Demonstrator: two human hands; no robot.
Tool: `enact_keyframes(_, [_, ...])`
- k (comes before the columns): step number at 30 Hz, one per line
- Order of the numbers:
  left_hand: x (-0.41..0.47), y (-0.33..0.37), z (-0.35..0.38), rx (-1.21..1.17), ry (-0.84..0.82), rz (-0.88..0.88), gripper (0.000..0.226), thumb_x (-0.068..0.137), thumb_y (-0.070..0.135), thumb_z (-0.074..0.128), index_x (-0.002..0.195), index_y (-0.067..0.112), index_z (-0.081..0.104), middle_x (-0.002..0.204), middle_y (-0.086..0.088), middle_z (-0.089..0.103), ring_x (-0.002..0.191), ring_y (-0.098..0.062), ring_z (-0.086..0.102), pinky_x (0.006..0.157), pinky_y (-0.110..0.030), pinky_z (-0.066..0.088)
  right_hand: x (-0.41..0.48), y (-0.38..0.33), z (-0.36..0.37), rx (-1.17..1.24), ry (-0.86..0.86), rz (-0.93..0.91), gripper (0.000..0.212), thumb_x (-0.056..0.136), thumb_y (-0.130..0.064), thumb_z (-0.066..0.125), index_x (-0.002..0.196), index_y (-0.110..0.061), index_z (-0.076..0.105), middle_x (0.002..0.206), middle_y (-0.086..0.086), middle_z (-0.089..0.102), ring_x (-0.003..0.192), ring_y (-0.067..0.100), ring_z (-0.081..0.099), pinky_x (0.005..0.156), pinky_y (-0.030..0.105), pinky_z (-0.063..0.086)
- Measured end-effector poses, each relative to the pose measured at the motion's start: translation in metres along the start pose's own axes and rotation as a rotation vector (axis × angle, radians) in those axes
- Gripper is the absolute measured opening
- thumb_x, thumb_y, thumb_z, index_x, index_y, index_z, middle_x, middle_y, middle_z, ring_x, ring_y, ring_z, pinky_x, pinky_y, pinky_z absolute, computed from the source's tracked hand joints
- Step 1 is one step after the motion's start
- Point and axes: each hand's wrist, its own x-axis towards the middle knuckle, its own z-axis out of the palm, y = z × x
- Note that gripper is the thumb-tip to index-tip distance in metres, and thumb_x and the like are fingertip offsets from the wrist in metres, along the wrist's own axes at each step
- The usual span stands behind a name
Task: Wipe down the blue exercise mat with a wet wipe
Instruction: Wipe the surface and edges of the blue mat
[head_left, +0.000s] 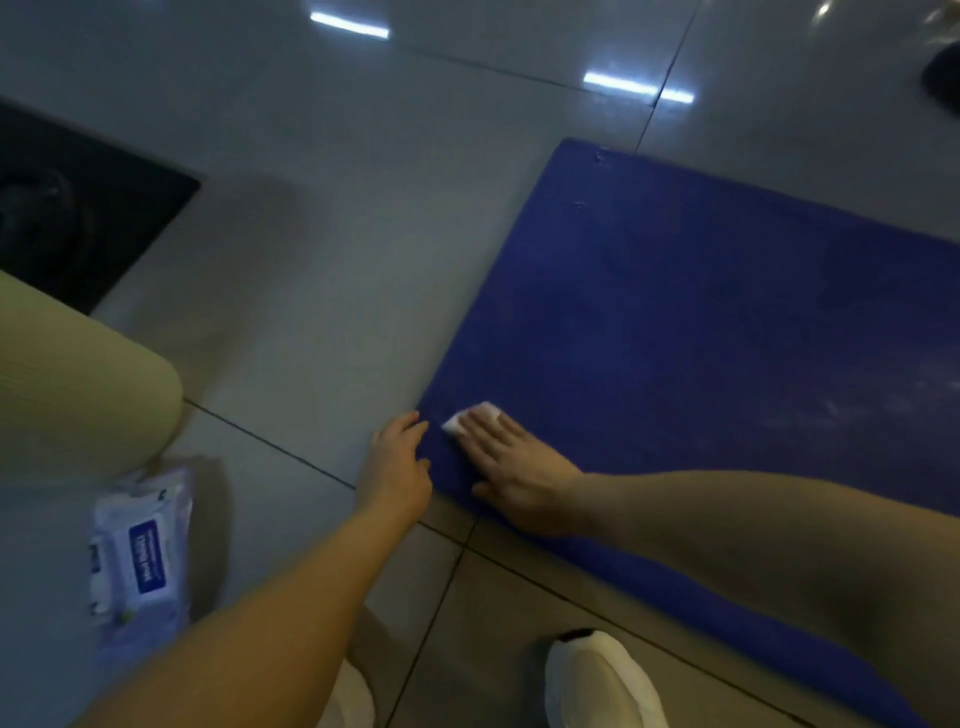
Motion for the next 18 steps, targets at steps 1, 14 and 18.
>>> enact_keyframes(1, [0.002, -0.003, 0.000, -0.046, 0.025, -0.027, 0.052, 0.096, 0.010, 0.061, 0.147, 0.014, 0.048, 0.149, 0.000, 0.045, 0.131, -0.021, 0.046, 0.111, -0.040, 0.042, 0.001, 0.001, 0.002, -0.066, -0.044, -0.054, 0.075, 0.107, -0.050, 0.028, 0.159, -0.019, -0.016, 0.165, 0.000, -0.023, 0.150, 0.018, -0.029, 0.125, 0.040, -0.010])
enact_keyframes(14, [0.006, -0.017, 0.001, -0.370, 0.071, -0.348, 0.037, 0.094, 0.023, 0.068, 0.129, 0.010, 0.066, 0.122, -0.007, 0.070, 0.110, -0.024, 0.066, 0.098, -0.039, 0.052, 0.079, 0.027, -0.033, -0.074, 0.121, 0.071, 0.069, 0.106, -0.046, 0.023, 0.161, -0.019, -0.010, 0.169, 0.003, -0.008, 0.153, 0.018, -0.019, 0.127, 0.043, -0.003])
enact_keyframes(18, [0.012, -0.014, -0.004, -0.357, 0.039, -0.378, 0.029, 0.093, 0.021, 0.069, 0.120, 0.011, 0.069, 0.114, -0.008, 0.072, 0.103, -0.024, 0.067, 0.094, -0.040, 0.054, 0.041, -0.014, -0.002, -0.205, 0.028, -0.124, 0.070, 0.106, -0.051, 0.022, 0.161, -0.021, -0.009, 0.166, 0.001, -0.021, 0.149, 0.021, -0.032, 0.125, 0.046, -0.013])
